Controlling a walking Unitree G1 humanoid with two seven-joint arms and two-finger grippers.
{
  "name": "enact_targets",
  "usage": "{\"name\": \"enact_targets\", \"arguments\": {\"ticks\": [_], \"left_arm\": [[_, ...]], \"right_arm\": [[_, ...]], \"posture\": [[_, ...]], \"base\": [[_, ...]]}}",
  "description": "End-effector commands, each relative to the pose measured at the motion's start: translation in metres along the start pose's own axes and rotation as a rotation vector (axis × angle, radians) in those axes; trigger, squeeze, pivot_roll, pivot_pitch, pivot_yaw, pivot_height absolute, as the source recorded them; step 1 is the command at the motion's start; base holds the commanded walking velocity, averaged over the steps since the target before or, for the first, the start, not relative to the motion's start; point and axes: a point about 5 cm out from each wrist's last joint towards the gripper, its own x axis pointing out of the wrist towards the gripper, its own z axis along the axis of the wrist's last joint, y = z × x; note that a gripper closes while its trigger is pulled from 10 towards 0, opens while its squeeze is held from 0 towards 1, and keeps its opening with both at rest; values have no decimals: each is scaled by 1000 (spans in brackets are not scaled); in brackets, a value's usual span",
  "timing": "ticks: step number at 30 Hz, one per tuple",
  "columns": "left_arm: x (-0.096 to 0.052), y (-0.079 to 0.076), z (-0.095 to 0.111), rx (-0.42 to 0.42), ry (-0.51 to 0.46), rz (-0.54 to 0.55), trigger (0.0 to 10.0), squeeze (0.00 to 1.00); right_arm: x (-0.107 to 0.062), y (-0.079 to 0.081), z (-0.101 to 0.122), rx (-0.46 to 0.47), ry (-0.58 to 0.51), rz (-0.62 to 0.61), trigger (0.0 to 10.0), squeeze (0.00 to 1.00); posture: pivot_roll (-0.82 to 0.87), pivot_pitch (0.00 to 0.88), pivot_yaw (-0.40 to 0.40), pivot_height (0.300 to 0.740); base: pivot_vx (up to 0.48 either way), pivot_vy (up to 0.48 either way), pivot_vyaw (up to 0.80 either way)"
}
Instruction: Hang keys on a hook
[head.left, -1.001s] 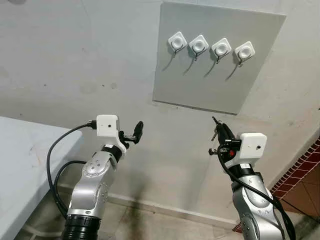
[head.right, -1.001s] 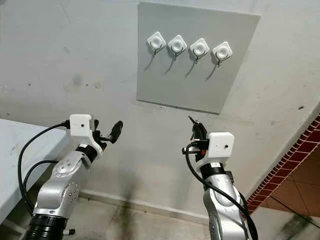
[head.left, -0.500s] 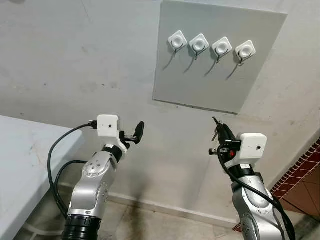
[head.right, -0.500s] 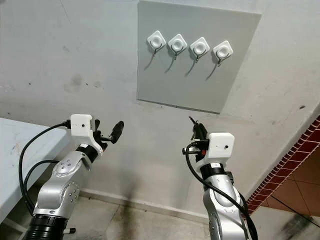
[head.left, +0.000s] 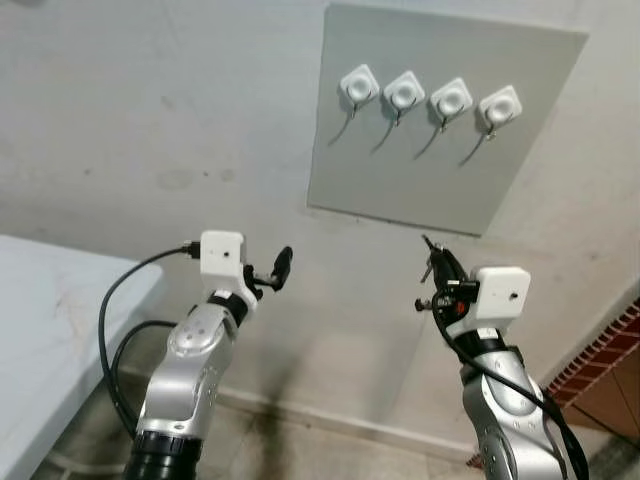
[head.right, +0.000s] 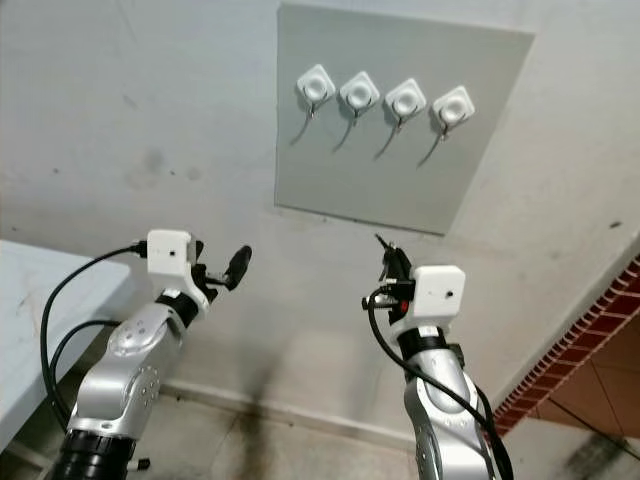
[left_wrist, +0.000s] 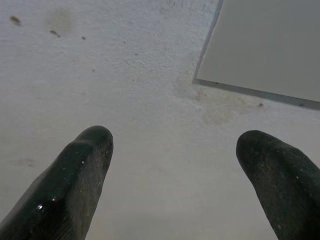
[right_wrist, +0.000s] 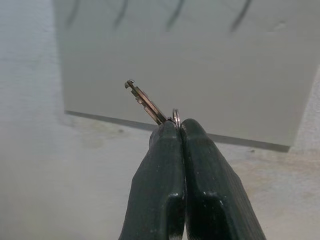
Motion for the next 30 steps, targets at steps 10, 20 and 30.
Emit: {"name": "enact_targets", "arguments": {"ticks": [10, 20, 30], "left_arm": [[1, -6, 3, 5, -13, -23, 10000, 0], [1, -8, 2, -82, -16, -15, 10000, 0], [-6, -36, 22, -63, -131, -213, 10000, 0]], "right_arm": [[0, -4, 3, -11, -9, -10, 10000, 0], [1, -3, 2, -10, -5, -3, 10000, 0], [1, -1, 2, -8, -4, 13, 10000, 0]], "posture": [[-50, 7, -51, 740], [-47, 6, -54, 740], [-47, 2, -57, 740]], "base": [[285, -246, 0], [132, -102, 0], [0, 0, 0]]}}
